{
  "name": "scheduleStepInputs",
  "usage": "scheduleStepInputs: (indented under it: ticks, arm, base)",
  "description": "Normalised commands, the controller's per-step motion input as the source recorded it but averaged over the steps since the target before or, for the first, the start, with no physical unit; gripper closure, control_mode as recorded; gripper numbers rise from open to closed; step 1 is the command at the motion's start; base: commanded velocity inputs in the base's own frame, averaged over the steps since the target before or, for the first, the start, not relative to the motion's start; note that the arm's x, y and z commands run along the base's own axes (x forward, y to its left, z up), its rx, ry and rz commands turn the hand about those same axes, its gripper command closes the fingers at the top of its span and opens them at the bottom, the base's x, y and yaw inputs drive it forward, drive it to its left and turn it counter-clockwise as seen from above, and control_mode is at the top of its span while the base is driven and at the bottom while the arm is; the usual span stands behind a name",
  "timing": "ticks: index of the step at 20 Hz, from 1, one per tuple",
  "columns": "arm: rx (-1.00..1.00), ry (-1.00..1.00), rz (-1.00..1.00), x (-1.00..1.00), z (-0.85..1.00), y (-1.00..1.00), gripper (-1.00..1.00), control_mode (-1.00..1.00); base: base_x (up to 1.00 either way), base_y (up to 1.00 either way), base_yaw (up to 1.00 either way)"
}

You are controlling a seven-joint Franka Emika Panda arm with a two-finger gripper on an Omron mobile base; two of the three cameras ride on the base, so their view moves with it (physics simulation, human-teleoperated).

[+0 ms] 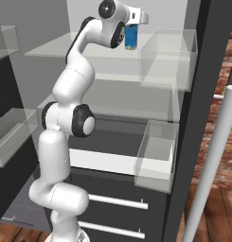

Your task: Take out the milk from the fridge and place it on the tray on the counter. Then take the sugar cube near the tray and place it in the tray.

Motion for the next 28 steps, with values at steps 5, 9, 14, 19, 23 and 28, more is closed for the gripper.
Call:
scheduleStepInputs:
  ticks: [5,9,14,19,23,28]
  arm:
    - [0.00,0.00,0.00,0.03,0.00,-0.03,1.00,-1.00]
    - [0.00,0.00,0.00,0.00,0.00,0.00,1.00,-1.00]
    - [0.00,0.00,0.00,0.00,0.00,0.00,1.00,-1.00]
    - [0.00,-0.01,0.00,-0.12,0.00,0.00,1.00,-1.00]
    - [0.00,-0.08,0.00,-0.59,0.13,0.00,1.00,-1.00]
    - [0.00,-0.12,0.00,-0.73,0.22,0.00,1.00,-1.00]
  base:
    - [0.00,0.00,0.00]
    - [0.00,0.00,0.00]
    - [0.00,0.00,0.00]
    - [0.00,0.00,0.00]
    - [0.00,0.00,0.00]
    - [0.00,0.00,0.00]
